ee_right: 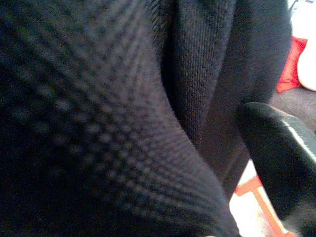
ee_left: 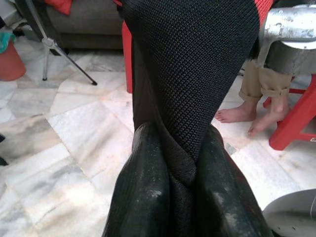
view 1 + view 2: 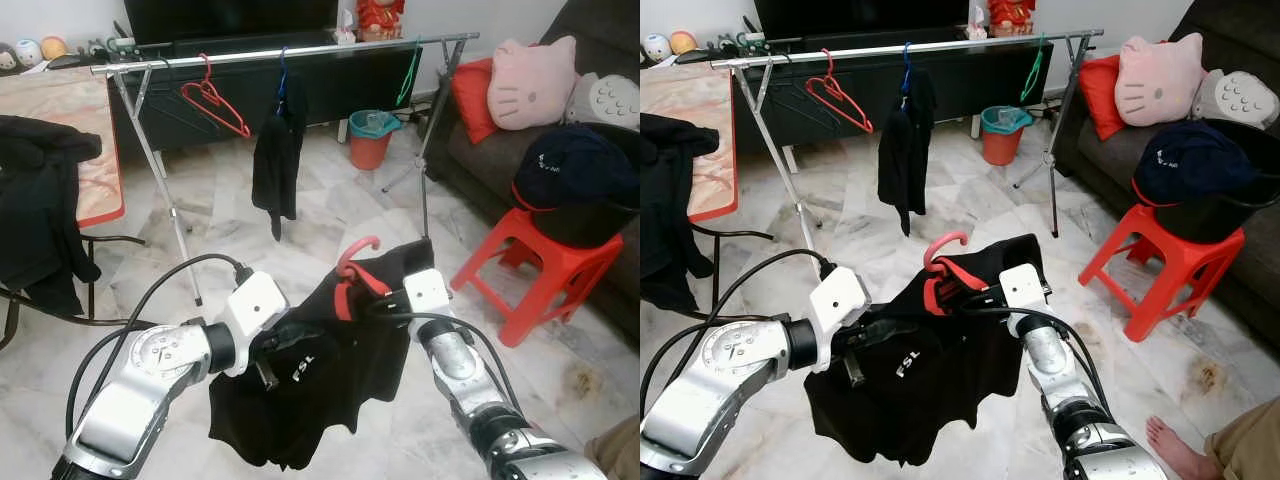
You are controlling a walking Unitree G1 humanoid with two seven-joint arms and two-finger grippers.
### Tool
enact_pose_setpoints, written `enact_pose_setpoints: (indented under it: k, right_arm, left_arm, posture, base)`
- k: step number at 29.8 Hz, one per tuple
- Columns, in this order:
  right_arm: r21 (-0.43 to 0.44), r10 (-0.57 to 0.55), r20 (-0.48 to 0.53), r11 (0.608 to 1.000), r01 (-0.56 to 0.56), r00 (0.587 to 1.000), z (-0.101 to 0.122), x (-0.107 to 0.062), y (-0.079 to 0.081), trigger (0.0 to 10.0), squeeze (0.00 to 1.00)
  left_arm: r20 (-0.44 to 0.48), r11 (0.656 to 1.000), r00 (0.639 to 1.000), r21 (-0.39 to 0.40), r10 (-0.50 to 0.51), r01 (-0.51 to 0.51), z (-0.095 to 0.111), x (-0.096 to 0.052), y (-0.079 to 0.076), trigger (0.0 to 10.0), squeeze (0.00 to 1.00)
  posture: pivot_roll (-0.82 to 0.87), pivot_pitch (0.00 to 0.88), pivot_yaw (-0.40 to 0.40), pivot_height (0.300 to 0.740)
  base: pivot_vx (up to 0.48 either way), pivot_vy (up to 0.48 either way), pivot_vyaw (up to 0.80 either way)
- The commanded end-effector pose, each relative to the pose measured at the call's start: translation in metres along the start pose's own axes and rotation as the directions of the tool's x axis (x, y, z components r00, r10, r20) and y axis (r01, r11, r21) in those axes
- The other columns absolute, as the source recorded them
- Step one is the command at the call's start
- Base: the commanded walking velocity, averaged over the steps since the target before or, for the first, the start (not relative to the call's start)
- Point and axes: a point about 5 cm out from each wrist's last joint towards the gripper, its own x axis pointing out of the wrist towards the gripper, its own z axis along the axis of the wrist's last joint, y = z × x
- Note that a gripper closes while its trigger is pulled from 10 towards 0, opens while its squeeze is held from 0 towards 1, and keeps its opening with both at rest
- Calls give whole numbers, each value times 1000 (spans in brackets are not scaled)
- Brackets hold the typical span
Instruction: Hang hanger
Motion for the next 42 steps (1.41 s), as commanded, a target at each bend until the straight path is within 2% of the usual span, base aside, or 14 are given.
enact_pose_setpoints:
  k: [1, 11, 17, 22, 28, 32, 34, 35, 38, 40, 42]
  right_arm:
    - [-17, -20, 4, 1000, 21, 1000, 5, 4, -6, 0, 0]
    - [-59, -8, -13, 998, 7, 1000, 2, 3, -7, 0, 0]
    - [-87, 4, -25, 996, -6, 1000, 0, 3, -5, 0, 0]
    - [-114, 8, -48, 993, -13, 999, -3, 2, -6, 0, 0]
    - [-157, 25, -81, 987, -38, 996, -8, 0, -7, 0, 0]
    - [-167, 31, -98, 985, -48, 995, -11, -1, -9, 0, 0]
    - [-179, 46, -112, 982, -66, 993, -13, -1, -9, 0, 0]
    - [-187, 64, -123, 978, -87, 990, -14, -2, -9, 0, 0]
    - [-197, 82, -134, 974, -108, 988, -15, -2, -8, 0, 0]
    - [-197, 88, -139, 974, -114, 986, -16, -3, -7, 0, 0]
    - [-197, 100, -143, 972, -128, 985, -17, -3, -6, 0, 0]
  left_arm:
    - [23, 1000, 1000, 12, 7, -7, 4, -4, 2, 10000, 0]
    - [-27, 1000, 999, -8, 28, -28, -8, -9, 3, 10000, 0]
    - [-86, 999, 996, 19, 39, -37, -16, -23, 9, 10000, 0]
    - [-133, 997, 990, 53, 54, -48, -19, -38, 21, 10000, 0]
    - [-143, 994, 986, 82, 84, -73, -17, -47, 32, 10000, 0]
    - [-157, 983, 979, 150, 133, -109, -15, -60, 49, 10000, 0]
    - [-197, 981, 974, 176, 114, -80, -15, -70, 53, 10000, 0]
    - [-245, 977, 966, 211, 77, -25, -18, -79, 54, 10000, 0]
    - [-259, 965, 965, 262, 45, 26, -17, -87, 55, 10000, 0]
    - [-308, 952, 951, 286, -22, 114, -17, -96, 53, 10000, 0]
    - [-337, 943, 941, 297, -46, 152, -18, -100, 53, 10000, 0]
  posture:
    - [99, 0, -49, 740]
    - [96, 0, -51, 740]
    - [100, 0, -56, 740]
    - [105, 0, -56, 740]
    - [107, 0, -56, 740]
    - [106, 0, -59, 740]
    - [106, 0, -59, 740]
    - [110, 0, -60, 740]
    - [111, 0, -61, 740]
    - [115, 0, -62, 740]
    - [115, 0, -62, 740]
  base:
    - [0, 0, 0]
    - [0, 0, 0]
    - [0, 0, 0]
    - [0, 0, 0]
    - [0, 0, 0]
    - [0, 0, 0]
    - [0, 0, 0]
    - [0, 0, 0]
    - [0, 0, 0]
    - [0, 0, 0]
    - [0, 0, 0]
